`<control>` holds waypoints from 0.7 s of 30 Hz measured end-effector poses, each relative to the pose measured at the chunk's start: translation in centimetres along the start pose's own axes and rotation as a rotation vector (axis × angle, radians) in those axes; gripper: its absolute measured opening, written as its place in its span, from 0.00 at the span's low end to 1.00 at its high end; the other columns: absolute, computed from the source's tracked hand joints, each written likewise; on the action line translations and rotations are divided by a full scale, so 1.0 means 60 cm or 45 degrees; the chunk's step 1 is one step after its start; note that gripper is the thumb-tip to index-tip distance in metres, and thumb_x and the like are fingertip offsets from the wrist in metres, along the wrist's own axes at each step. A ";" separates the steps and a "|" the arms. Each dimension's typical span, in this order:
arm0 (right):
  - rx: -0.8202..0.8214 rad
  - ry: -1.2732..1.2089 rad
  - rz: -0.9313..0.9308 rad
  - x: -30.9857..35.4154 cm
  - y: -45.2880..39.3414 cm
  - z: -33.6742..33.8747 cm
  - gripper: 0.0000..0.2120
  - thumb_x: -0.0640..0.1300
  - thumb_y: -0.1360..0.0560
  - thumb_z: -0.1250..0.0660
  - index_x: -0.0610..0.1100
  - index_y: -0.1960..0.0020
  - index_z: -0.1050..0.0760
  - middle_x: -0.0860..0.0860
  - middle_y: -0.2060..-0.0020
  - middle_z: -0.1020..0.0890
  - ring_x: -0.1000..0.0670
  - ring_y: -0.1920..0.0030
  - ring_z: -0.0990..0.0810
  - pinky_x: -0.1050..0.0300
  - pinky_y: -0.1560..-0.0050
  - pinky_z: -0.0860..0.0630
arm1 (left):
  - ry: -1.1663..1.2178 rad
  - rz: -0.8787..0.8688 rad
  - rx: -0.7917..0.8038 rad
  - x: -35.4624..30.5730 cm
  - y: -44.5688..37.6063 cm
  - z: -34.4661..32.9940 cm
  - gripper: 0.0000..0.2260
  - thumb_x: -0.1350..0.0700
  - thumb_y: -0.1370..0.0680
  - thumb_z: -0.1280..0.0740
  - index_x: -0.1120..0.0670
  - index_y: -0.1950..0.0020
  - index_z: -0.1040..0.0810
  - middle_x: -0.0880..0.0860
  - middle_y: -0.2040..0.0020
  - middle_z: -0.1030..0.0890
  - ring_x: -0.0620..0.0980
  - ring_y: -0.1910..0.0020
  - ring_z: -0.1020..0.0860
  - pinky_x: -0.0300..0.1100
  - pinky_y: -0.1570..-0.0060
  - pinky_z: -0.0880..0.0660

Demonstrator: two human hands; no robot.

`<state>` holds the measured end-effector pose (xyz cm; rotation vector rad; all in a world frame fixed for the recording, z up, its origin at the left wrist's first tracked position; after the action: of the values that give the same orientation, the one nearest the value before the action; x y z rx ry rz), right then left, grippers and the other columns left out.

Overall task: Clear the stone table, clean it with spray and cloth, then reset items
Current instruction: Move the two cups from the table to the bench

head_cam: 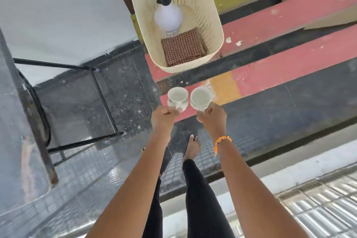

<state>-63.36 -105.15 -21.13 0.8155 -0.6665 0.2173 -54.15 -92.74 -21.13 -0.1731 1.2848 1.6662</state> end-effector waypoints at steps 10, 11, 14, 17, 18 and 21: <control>0.084 0.109 0.076 -0.038 -0.035 -0.020 0.12 0.38 0.30 0.31 0.42 0.65 0.34 0.48 0.67 0.28 0.51 0.65 0.32 0.73 0.71 0.36 | 0.070 -0.075 0.048 0.050 0.006 -0.015 0.09 0.59 0.33 0.25 0.50 0.66 0.23 0.45 0.62 0.23 0.41 0.62 0.25 0.34 0.57 0.28; 0.081 0.119 0.075 -0.040 -0.035 -0.020 0.12 0.38 0.29 0.32 0.43 0.65 0.34 0.48 0.66 0.26 0.51 0.64 0.30 0.73 0.70 0.35 | 0.051 -0.059 0.050 0.053 0.008 -0.017 0.09 0.59 0.33 0.25 0.49 0.66 0.24 0.45 0.62 0.23 0.40 0.62 0.25 0.33 0.58 0.28; 0.049 0.092 0.045 -0.044 -0.031 -0.021 0.07 0.40 0.28 0.32 0.43 0.61 0.30 0.50 0.63 0.24 0.52 0.61 0.28 0.73 0.67 0.37 | -0.049 0.007 0.005 0.056 0.016 -0.022 0.13 0.60 0.32 0.26 0.47 0.68 0.26 0.45 0.64 0.23 0.44 0.63 0.23 0.38 0.58 0.25; 0.019 0.040 0.030 -0.043 -0.024 -0.019 0.05 0.41 0.28 0.32 0.44 0.56 0.28 0.52 0.62 0.22 0.52 0.60 0.24 0.72 0.66 0.35 | -0.048 0.119 -0.011 0.058 0.022 -0.024 0.09 0.61 0.30 0.28 0.51 0.66 0.23 0.51 0.63 0.19 0.54 0.57 0.19 0.47 0.51 0.22; 0.004 0.002 0.016 -0.042 -0.020 -0.018 0.06 0.41 0.27 0.32 0.43 0.54 0.28 0.51 0.60 0.22 0.50 0.59 0.22 0.68 0.64 0.31 | -0.053 0.142 -0.009 0.057 0.023 -0.025 0.06 0.61 0.29 0.29 0.53 0.64 0.22 0.53 0.61 0.18 0.55 0.56 0.18 0.47 0.51 0.22; -0.087 -0.106 -0.056 -0.040 -0.002 -0.016 0.06 0.41 0.26 0.33 0.44 0.53 0.30 0.48 0.59 0.22 0.44 0.58 0.19 0.53 0.58 0.23 | -0.073 0.165 -0.003 0.052 0.023 -0.027 0.02 0.59 0.28 0.30 0.57 0.57 0.21 0.53 0.58 0.19 0.54 0.55 0.19 0.45 0.52 0.22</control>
<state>-64.71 -104.33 -23.16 0.7758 -0.7294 0.1203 -57.43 -92.10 -22.85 -0.0442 1.2739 1.7696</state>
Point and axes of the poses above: each hand's wrist, its own y-axis away from the middle knuckle, its own z-axis out of the back of the hand, x = y × z, the point moved 2 cm from there along -y, towards the middle knuckle
